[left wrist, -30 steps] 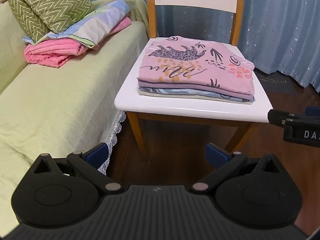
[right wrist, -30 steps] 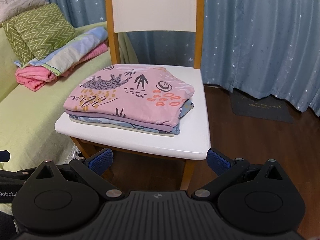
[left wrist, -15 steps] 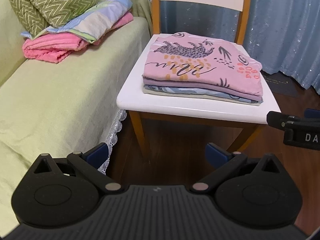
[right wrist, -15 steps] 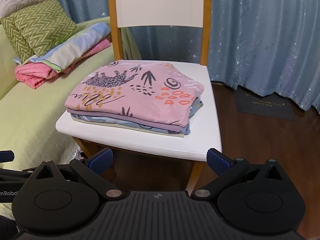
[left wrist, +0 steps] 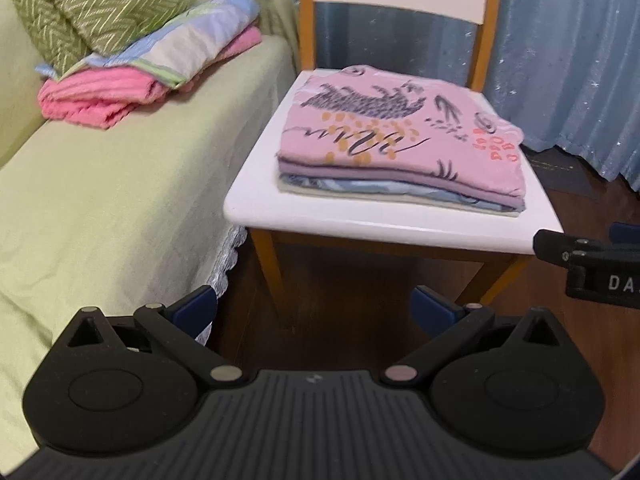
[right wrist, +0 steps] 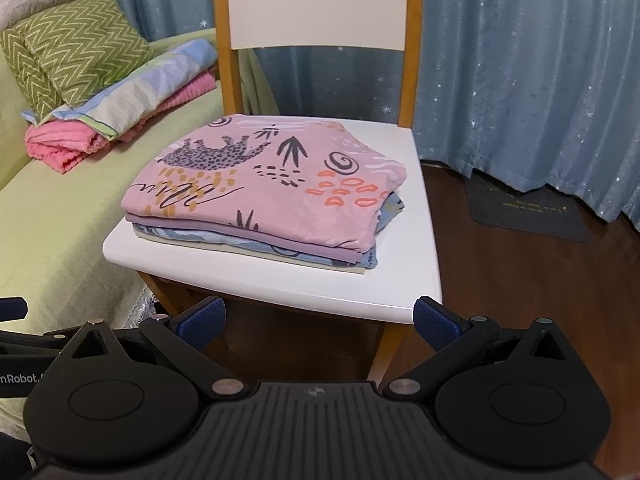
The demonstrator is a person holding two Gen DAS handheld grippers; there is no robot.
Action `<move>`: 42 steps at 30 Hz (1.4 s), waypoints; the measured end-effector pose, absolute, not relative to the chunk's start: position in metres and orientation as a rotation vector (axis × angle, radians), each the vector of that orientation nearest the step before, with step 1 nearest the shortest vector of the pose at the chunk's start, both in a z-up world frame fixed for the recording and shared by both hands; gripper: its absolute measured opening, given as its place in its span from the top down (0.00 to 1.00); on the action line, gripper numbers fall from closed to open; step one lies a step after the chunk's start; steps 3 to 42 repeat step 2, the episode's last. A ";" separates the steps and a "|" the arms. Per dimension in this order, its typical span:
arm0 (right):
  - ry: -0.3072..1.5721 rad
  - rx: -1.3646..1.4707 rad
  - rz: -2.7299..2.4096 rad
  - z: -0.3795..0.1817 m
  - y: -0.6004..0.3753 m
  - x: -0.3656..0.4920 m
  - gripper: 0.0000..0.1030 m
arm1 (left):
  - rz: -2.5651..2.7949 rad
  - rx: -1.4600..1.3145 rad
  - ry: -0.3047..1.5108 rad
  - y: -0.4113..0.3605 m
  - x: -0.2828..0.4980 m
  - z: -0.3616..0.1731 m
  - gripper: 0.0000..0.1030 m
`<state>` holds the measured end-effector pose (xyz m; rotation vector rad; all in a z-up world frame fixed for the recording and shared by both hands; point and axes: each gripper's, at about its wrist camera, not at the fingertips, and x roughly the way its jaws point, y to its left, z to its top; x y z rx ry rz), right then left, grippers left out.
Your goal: Fold clothes
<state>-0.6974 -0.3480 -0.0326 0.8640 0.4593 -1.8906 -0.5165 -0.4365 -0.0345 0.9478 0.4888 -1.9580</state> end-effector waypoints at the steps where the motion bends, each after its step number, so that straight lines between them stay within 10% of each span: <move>1: 0.458 0.862 -1.894 -0.032 -0.347 -0.698 0.00 | -1.960 0.940 0.484 -0.437 -0.519 -0.034 0.01; 42: 0.457 0.861 -1.898 -0.032 -0.346 -0.699 0.00 | -1.963 0.934 0.480 -0.437 -0.521 -0.033 0.01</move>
